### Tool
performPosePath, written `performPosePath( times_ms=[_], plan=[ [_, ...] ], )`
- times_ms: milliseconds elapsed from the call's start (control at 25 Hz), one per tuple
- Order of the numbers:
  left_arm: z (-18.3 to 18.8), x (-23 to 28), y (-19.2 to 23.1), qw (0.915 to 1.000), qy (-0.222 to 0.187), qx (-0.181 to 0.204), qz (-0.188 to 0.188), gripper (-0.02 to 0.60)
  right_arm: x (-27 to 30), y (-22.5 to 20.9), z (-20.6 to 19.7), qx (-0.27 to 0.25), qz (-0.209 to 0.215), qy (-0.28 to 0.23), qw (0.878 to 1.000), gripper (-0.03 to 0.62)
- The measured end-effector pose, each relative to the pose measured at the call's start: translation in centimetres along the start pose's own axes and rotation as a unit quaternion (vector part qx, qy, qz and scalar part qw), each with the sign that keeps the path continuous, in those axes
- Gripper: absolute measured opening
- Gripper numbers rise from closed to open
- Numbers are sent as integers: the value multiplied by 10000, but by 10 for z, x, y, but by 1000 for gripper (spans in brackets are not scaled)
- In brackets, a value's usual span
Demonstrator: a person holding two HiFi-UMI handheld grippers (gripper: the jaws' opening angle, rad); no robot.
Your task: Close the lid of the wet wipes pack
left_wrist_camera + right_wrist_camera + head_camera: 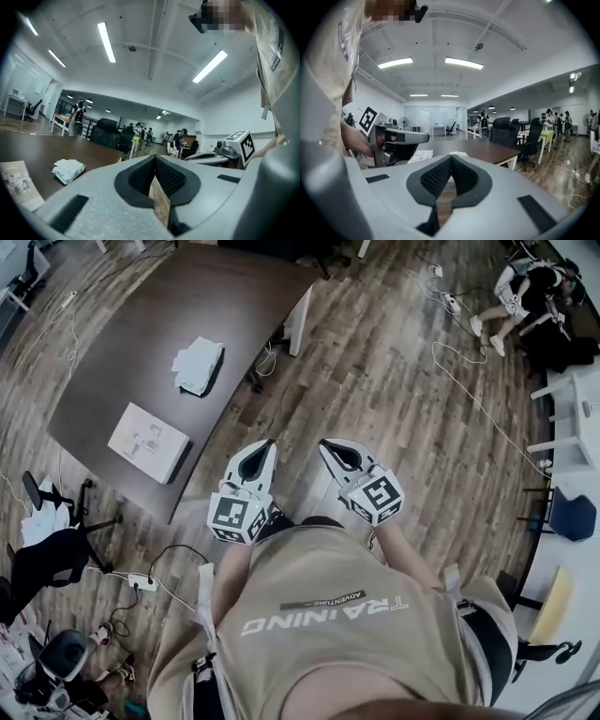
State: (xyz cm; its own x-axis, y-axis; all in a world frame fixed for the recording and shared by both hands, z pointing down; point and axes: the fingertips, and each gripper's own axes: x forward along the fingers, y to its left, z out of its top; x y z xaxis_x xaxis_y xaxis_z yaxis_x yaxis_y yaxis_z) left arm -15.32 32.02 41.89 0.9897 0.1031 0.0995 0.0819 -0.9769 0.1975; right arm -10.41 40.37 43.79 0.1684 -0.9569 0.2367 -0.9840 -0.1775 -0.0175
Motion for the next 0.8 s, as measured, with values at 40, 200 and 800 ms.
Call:
performPosePath(
  times_ms=[40, 200, 800],
  plan=[
    [1, 2, 6, 10000, 46, 79, -4, 5, 7, -1, 5, -22, -47, -13, 10000, 14],
    [7, 4, 11, 9988, 140, 368, -297, 5, 27, -4, 9, -1, -301, 99, 9995, 14],
    [-7, 19, 110, 9988, 363, -180, 271, 5, 126, -32, 9, 243, 116, 335, 9991, 14]
  ],
)
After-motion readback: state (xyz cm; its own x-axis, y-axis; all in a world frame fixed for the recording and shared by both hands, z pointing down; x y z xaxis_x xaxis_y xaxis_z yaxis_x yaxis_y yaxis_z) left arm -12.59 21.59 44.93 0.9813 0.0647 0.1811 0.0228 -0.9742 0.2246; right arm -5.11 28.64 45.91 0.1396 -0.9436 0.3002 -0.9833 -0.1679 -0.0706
